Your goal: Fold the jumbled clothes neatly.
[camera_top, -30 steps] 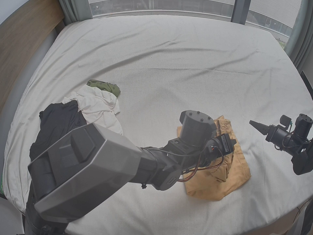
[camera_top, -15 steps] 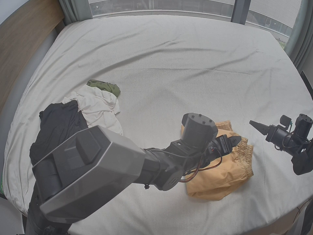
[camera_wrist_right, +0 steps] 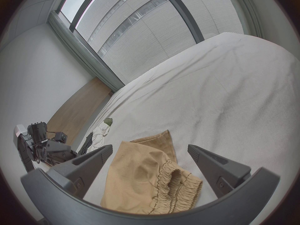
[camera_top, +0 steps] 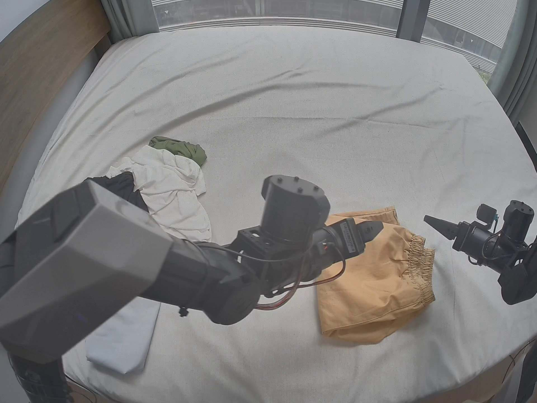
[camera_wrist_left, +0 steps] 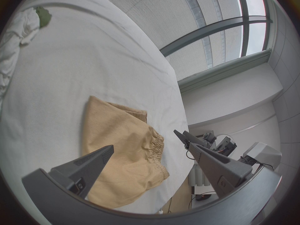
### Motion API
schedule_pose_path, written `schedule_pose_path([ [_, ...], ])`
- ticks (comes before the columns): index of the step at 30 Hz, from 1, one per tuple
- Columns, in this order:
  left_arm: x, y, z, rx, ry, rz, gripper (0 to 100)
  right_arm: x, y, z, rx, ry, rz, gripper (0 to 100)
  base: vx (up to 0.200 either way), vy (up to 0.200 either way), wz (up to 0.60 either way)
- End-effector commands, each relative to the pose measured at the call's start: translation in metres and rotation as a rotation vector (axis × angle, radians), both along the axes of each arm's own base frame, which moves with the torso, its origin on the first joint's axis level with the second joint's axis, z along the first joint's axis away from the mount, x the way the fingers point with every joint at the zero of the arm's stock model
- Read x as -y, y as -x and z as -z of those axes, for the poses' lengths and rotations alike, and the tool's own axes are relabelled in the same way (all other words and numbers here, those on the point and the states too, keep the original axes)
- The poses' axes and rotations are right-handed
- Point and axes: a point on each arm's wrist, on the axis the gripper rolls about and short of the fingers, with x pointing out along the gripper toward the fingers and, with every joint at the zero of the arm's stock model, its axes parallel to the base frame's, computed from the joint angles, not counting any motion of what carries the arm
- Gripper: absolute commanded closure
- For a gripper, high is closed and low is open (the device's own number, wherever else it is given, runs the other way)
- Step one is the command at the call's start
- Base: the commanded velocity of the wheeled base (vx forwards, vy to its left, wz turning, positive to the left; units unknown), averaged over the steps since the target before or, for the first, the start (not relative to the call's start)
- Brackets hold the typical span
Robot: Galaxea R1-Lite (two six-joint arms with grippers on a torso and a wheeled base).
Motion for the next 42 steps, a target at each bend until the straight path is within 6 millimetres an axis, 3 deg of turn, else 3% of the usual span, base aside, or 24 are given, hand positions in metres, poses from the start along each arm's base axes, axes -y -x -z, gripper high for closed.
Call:
schedule_pose_path([
  [1, -0.043, 0.013, -0.039, 0.074, 0.038, -0.069, 0, -0.008, 0.002, 0.003, -0.017, -0.002, -0.028, 0, 0.000, 0.000, 0.00],
  [6, -0.072, 0.012, -0.045, 0.128, 0.008, -0.107, 0, -0.014, 0.003, 0.005, -0.026, -0.002, -0.045, 0, 0.000, 0.000, 0.00],
  [14, -0.128, 0.027, -0.051, 0.195, -0.054, -0.114, 0, -0.016, 0.004, 0.006, -0.031, -0.002, -0.051, 0, 0.000, 0.000, 0.00],
  [15, -0.128, 0.027, -0.051, 0.195, -0.054, -0.114, 0, -0.016, 0.004, 0.006, -0.031, -0.002, -0.051, 0, 0.000, 0.000, 0.00],
  [23, -0.212, 0.057, -0.039, 0.286, -0.203, -0.070, 0, -0.013, 0.005, 0.005, -0.027, -0.001, -0.042, 0, 0.000, 0.000, 0.00],
  [26, -0.232, 0.064, -0.040, 0.311, -0.209, -0.071, 0, -0.013, 0.004, 0.004, -0.023, 0.000, -0.040, 0, 0.000, 0.000, 0.00],
  [33, -0.263, 0.069, -0.023, 0.316, -0.286, -0.070, 0, -0.008, 0.005, 0.005, -0.039, -0.003, -0.024, 0, 0.000, 0.000, 0.00],
  [42, -0.269, 0.068, 0.008, 0.296, -0.346, -0.029, 0, 0.011, 0.012, 0.019, -0.128, 0.034, 0.035, 0, 0.000, 0.000, 0.00],
])
